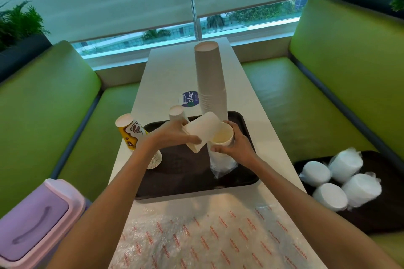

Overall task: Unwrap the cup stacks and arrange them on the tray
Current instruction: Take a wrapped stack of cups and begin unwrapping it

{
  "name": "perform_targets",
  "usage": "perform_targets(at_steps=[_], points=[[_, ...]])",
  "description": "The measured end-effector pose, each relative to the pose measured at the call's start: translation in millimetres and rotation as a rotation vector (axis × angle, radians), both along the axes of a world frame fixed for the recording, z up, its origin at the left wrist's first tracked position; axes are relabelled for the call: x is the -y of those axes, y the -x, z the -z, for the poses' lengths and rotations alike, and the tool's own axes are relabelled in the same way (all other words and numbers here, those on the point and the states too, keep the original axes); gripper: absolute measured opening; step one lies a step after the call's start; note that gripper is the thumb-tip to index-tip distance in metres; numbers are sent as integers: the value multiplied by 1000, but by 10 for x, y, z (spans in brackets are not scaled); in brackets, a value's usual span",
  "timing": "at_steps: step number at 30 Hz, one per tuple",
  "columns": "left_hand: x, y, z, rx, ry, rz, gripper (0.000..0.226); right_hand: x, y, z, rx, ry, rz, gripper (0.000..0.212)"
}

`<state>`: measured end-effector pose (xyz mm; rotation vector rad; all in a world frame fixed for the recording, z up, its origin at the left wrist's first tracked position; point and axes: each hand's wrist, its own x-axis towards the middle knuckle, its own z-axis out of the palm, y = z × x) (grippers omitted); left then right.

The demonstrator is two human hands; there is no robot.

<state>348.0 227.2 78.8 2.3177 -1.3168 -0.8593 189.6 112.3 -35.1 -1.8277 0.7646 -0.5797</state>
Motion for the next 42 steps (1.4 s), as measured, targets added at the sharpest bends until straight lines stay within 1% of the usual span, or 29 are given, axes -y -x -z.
perform_targets(at_steps=[3, 5, 7, 10, 11, 13, 15, 17, 23, 26, 29, 31, 34, 36, 37, 39, 40, 42], points=[[-64, 77, 103, -100, -34, 24, 51, -8, 11, 19, 5, -3, 8, 87], [-67, 77, 151, -156, 22, -38, 49, -3, 14, 36, 15, -2, 10, 87], [-27, 20, 154, -160, 156, -182, 55, 3, 18, 67, 11, 6, 17, 88], [115, -168, 128, -142, 444, -487, 68, 8, -7, 100, 5, 9, 30, 90], [177, -238, 117, -131, 527, -550, 72, 12, -13, 106, 8, 11, 31, 90], [299, -379, 125, -80, 626, -625, 78, 11, -10, 114, 22, 13, 32, 88], [426, -512, 190, -16, 642, -651, 81, 6, -8, 110, 25, 16, 35, 86], [533, -616, 288, 23, 611, -657, 80, 7, -9, 116, 30, 9, 34, 86], [728, -740, 635, 63, 484, -623, 80, 47, -15, 174, 38, -4, 7, 85], [746, -769, 824, 17, 424, -598, 84, 52, -15, 180, 44, -6, 10, 83], [713, -750, 957, -69, 401, -618, 98, 72, -14, 170, 39, 3, 6, 84], [677, -678, 955, -72, 477, -668, 98, 78, -13, 162, 38, 5, 6, 85], [584, -443, 800, 22, 716, -712, 77, 65, -15, 150, 41, 2, 16, 86], [511, -253, 689, 77, 850, -647, 57, 32, -16, 158, 60, -6, 33, 87], [478, -162, 649, 95, 880, -569, 46, 9, -21, 161, 70, -8, 39, 88], [424, -5, 591, 107, 853, -369, 28, -47, -27, 161, 90, -21, 46, 90], [416, 47, 566, 97, 815, -269, 23, -68, -38, 158, 98, -29, 48, 90], [427, 126, 509, 72, 714, -96, 26, -106, -54, 140, 117, -44, 47, 89]])
